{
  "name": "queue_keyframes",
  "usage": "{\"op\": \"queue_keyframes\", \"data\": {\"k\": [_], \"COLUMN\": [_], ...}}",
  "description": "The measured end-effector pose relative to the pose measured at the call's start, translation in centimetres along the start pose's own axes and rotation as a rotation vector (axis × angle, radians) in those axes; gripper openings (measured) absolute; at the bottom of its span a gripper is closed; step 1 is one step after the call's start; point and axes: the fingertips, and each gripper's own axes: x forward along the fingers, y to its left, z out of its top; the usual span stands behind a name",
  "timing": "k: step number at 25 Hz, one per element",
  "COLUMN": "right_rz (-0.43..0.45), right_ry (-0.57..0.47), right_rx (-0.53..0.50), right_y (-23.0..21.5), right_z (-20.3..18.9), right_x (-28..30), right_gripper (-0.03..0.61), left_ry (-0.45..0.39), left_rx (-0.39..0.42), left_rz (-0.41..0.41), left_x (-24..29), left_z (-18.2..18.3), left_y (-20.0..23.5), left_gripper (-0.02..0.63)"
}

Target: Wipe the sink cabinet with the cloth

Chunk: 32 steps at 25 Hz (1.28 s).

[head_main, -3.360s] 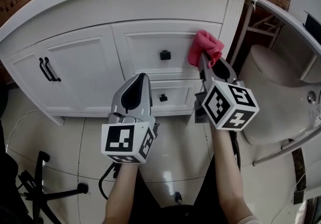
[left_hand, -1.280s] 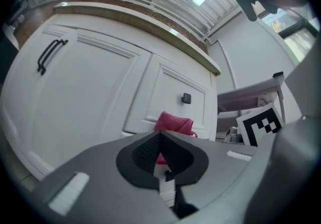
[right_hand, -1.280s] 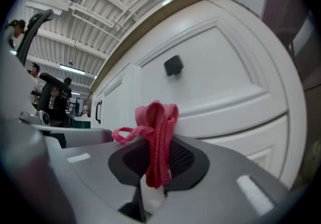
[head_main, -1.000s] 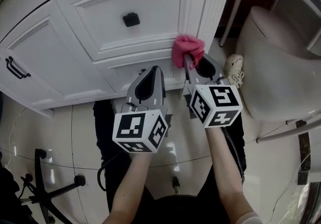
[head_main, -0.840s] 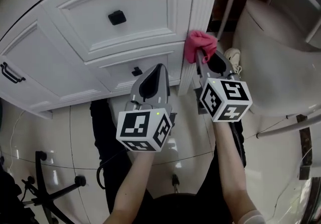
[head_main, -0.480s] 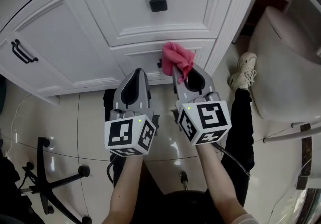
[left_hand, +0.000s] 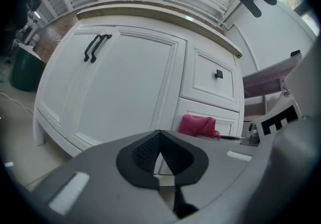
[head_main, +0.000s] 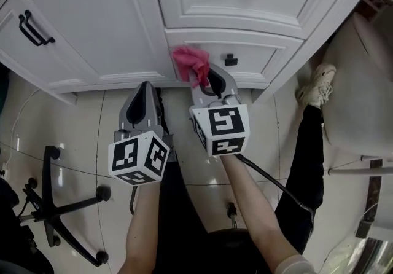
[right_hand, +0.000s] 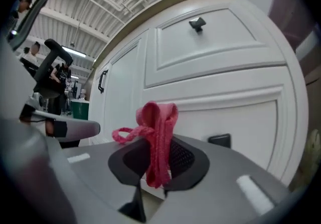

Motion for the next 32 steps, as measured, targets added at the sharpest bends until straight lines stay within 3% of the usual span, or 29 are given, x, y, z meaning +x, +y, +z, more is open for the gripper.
{"op": "queue_keyframes", "data": {"k": [7, 12, 18, 22, 27, 32], "right_rz": [-0.155, -0.328, -0.451, -0.39, -0.182, -0.007], "right_ry": [-0.007, -0.004, -0.014, -0.039, -0.011, 0.012], "right_rx": [-0.006, 0.057, 0.103, 0.13, 0.163, 0.172], "right_y": [-9.4, -18.6, -23.7, -19.2, -7.9, 0.8], "right_z": [-0.8, -2.0, -2.6, -2.2, -4.7, -6.7], "right_x": [-6.1, -10.2, -13.9, -13.6, -7.7, -0.1], "right_gripper": [0.058, 0.058, 0.058, 0.058, 0.058, 0.058], "left_ry": [0.038, 0.052, 0.046, 0.021, -0.019, -0.001], "left_rx": [0.001, 0.043, 0.068, 0.072, 0.057, 0.013], "left_rz": [-0.165, -0.279, -0.34, -0.268, -0.113, 0.029], "left_x": [3.2, 5.4, 5.7, 4.6, 3.1, 1.5], "left_z": [-3.4, -4.8, -5.1, -4.4, -2.5, -3.3], "left_y": [-11.0, -18.3, -21.4, -17.6, -8.2, 0.0], "left_gripper": [0.012, 0.012, 0.012, 0.012, 0.012, 0.012]}}
